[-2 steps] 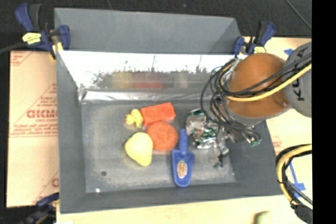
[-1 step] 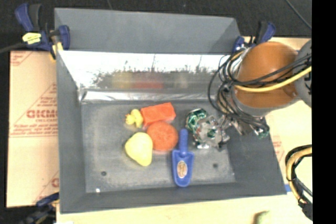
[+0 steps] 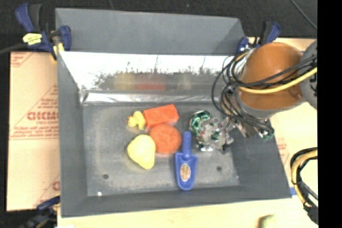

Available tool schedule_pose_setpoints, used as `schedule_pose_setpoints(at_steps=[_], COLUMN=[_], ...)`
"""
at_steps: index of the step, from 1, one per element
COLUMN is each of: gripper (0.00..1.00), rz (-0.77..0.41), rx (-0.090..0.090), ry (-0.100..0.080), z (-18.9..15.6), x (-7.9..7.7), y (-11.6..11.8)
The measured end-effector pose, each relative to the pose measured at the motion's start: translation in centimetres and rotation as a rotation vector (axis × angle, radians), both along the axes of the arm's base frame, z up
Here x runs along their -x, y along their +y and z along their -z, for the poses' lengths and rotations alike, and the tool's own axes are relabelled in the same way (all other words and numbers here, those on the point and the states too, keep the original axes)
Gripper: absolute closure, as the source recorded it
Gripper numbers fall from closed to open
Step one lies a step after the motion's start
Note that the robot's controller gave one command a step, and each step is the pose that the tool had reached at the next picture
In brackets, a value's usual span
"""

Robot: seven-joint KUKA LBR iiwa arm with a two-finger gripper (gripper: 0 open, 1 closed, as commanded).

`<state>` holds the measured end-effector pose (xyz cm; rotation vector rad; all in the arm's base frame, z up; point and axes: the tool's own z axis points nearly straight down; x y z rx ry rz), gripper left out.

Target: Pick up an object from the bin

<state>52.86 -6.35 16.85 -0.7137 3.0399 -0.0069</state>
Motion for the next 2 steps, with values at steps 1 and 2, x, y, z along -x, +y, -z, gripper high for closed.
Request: schedule_pose_setpoints(at_steps=[1,2], gripper=[1.00,1.00], rz=[-0.047,-0.031], rx=[0.002,0.000], ry=[-0.003,-0.002], z=[0.2,-1.4], x=[-3.9,-3.2], y=[-0.7,-0.7])
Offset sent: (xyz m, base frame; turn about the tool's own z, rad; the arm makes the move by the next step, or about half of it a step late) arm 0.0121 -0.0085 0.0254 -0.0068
